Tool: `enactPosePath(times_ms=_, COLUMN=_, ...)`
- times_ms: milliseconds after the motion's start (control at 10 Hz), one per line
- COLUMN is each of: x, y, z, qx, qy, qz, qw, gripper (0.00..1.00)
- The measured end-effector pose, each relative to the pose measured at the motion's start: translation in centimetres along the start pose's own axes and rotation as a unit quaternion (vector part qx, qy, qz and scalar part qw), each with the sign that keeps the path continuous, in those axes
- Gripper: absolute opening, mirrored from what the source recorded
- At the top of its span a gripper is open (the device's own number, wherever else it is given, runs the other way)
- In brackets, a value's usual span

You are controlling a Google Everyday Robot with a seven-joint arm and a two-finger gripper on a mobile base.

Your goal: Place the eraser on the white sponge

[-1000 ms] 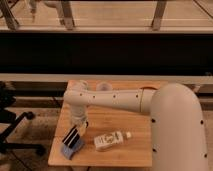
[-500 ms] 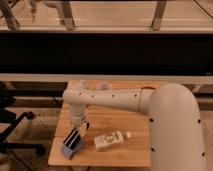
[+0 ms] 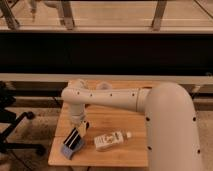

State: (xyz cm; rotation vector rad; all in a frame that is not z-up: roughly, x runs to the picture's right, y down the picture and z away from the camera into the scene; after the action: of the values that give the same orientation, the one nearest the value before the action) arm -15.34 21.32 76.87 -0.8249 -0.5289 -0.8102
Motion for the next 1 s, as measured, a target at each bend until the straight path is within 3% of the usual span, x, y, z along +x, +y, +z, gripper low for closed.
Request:
enactPosePath(times_ms=600, x=0.00, y=-0.35, z=0.15, qx=-0.007, qy=-0.001, qz=-0.005, qw=1.0000, gripper=0.27)
enactPosePath(times_ms=800, x=0.04, y=-0.48, z=0.20, qx=-0.009, qy=0.000, qz=-0.007, qw=0.9999, gripper=0.43)
enactPosePath(times_ms=1000, x=0.09, y=-0.54, z=0.23, qx=-0.010, qy=-0.001, qz=-0.008, qw=0.9999, gripper=0.44)
